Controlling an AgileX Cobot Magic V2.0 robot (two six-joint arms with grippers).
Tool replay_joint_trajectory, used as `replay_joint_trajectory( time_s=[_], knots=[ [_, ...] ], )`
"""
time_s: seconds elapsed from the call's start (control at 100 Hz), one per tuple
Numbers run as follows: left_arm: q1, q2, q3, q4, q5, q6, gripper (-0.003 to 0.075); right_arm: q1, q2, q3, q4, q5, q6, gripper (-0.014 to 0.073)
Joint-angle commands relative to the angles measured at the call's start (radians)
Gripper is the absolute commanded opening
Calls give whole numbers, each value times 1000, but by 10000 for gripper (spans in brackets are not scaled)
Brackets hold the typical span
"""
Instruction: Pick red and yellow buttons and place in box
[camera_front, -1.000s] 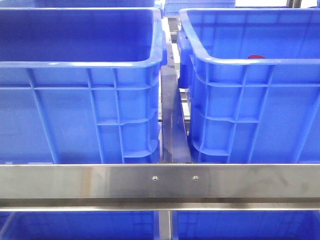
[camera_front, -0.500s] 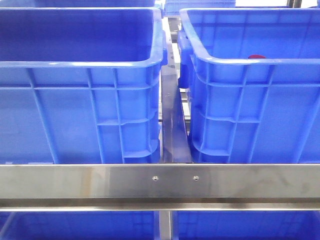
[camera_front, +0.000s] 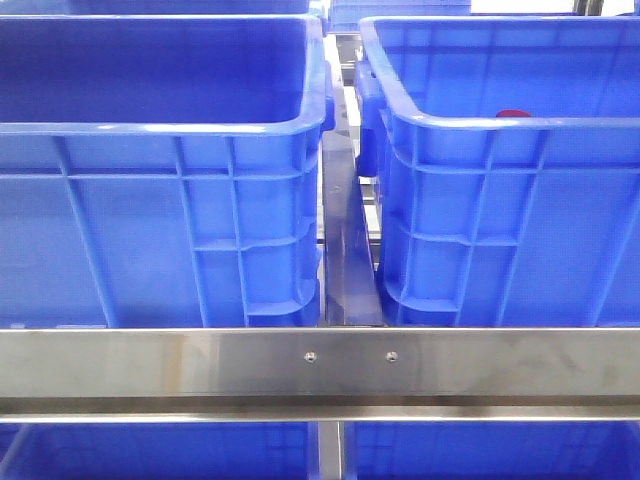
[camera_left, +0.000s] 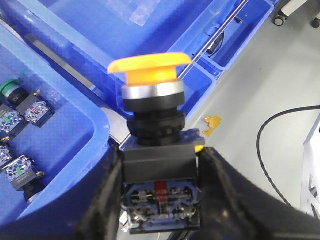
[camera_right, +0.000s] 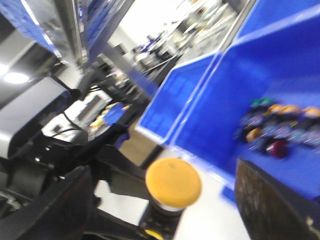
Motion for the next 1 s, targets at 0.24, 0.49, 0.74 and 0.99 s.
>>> replay_joint_trajectory(
  time_s=[0.24,0.49,0.74,0.99],
  knots=[
    [-6,-21,-27,1,-58,-4,-19,104,122,-96,67,91,52,599],
    [-6,-21,-27,1,-58,-4,-19,131,174,-128,67,104,69,593],
    [-6,-21,-27,1,-58,-4,-19,131,174,-130,61,118,92,395],
    [-6,-21,-27,1,-58,-4,-19,131,174,-130,53,134,97,236]
  ],
)
